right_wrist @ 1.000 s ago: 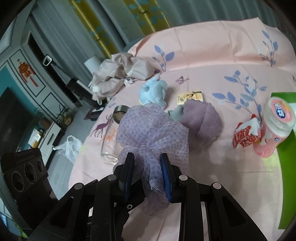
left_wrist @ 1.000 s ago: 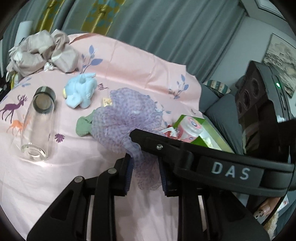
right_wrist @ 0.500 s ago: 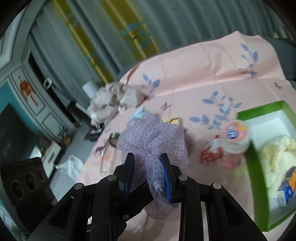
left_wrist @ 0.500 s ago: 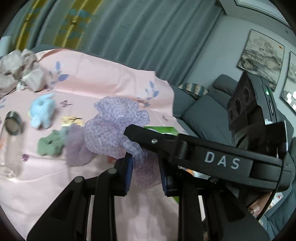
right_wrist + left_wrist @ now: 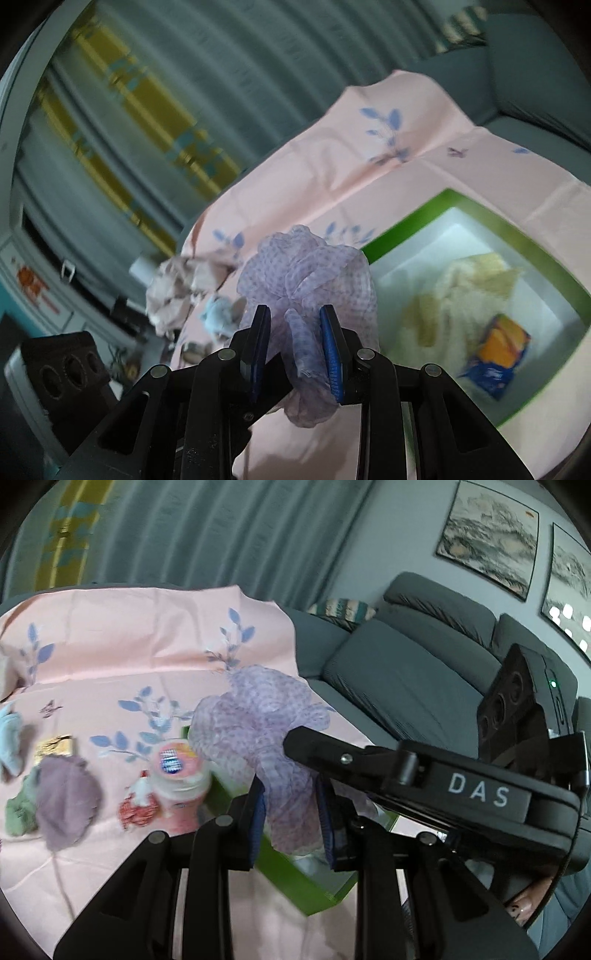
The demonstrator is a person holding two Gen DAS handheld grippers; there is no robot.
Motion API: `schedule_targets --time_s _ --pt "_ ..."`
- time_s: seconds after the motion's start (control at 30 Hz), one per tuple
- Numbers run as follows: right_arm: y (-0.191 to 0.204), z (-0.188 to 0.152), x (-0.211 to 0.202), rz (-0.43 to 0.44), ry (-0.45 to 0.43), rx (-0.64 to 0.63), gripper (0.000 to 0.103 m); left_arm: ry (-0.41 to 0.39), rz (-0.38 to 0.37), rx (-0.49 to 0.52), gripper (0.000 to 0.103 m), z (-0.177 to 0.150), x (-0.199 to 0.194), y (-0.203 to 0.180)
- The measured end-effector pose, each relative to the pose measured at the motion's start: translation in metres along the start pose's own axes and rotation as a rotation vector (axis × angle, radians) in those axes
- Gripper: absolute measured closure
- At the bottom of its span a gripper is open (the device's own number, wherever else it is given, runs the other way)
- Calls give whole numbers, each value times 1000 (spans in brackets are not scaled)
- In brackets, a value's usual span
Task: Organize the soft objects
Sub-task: 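Carry the bath puff with the right tool over the green box, then open the right tool to drop the bath puff into the box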
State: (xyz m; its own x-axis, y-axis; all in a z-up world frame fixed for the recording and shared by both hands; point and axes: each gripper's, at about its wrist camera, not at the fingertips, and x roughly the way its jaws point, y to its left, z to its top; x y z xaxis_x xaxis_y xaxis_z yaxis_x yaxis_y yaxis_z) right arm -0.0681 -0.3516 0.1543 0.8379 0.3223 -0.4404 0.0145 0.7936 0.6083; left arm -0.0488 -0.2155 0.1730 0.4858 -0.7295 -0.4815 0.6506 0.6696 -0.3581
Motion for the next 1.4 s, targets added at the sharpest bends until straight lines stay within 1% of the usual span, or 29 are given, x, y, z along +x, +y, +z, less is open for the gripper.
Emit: schedule_targets --time_s 0.13,0.2,0.23,0.27,0.33,0.37,0.43,0.47,0.57,0.63,0.67,0.7,0.73,0.77,0.8,0.83,0.87,0.9,0.93,0.97,1.03,1.1,1.17,1.2,1.23,1.27,1.3,1.33,1.4 --pt "-31 5 -4 -63 -22 90 72 78 -44 -1 80 -2 35 -10" --pt "-45 7 -3 -103 -28 130 72 124 -41 4 80 -5 53 -14" --pt "-52 8 -3 -127 -33 153 72 133 -40 8 80 -6 58 -17" --pt "-58 9 -4 -148 -42 176 72 147 -34 12 79 -9 65 -18" --pt "-71 10 -5 -178 -57 214 72 174 -44 6 72 -15 76 -19" --pt "-76 11 -6 -195 -59 227 72 207 -58 -2 71 -18 84 -19" --pt "-84 11 -5 -230 -47 249 72 239 -62 -20 70 -23 94 -17" --pt "-88 11 -5 -236 -45 257 72 242 -65 -25 70 -24 96 -17" --pt "-94 11 -6 -269 -51 274 72 240 -75 -23 61 -27 98 -19" --pt "-98 11 -4 -280 -45 284 72 242 -69 -23 47 -27 100 -20" --pt "-99 11 -3 -279 -38 290 72 236 -63 -27 44 -27 99 -18" --pt "-100 11 -1 -276 -29 298 72 232 -57 -31 38 -26 97 -16" --pt "-101 11 1 -271 -21 306 72 227 -52 -39 34 -25 94 -14" --pt "-102 11 2 -277 -14 312 72 220 -47 -51 33 -25 90 -11" --pt "-102 10 2 -292 -10 315 72 210 -48 -62 29 -24 86 -7" --pt "-101 11 3 -308 -11 315 66 197 -49 -76 24 -24 81 -3" --pt "-101 11 1 -318 -17 315 62 185 -47 -87 22 -24 75 0" --pt "-100 11 1 -321 -22 315 51 172 -40 -97 21 -24 70 4" --pt "-98 11 -1 -318 -29 311 44 157 -25 -109 21 -25 63 7" --pt "-95 11 -2 -310 -32 302 41 147 -6 -120 21 -25 55 11" --pt "-89 11 -2 -307 -27 274 33 125 8 -137 20 -26 37 19" --pt "-81 11 -1 -327 -30 248 27 103 15 -149 20 -27 20 25" --pt "-74 11 -1 -348 -36 232 24 62 35 -162 20 -28 1 30" --pt "-70 11 -1 -353 -39 221 24 30 46 -170 17 -29 -12 33" --pt "-63 10 0 -346 -41 199 23 13 52 -171 11 -30 -19 35" --pt "-56 10 1 -336 -40 176 23 -14 69 -165 9 -33 -32 38" --pt "-49 10 2 -325 -39 150 21 -38 103 -161 6 -36 -44 42" --pt "-40 9 4 -316 -39 121 18 -47 130 -159 6 -37 -50 45" --pt "-26 8 6 -300 -43 81 16 -58 226 -169 6 -43 -69 60"
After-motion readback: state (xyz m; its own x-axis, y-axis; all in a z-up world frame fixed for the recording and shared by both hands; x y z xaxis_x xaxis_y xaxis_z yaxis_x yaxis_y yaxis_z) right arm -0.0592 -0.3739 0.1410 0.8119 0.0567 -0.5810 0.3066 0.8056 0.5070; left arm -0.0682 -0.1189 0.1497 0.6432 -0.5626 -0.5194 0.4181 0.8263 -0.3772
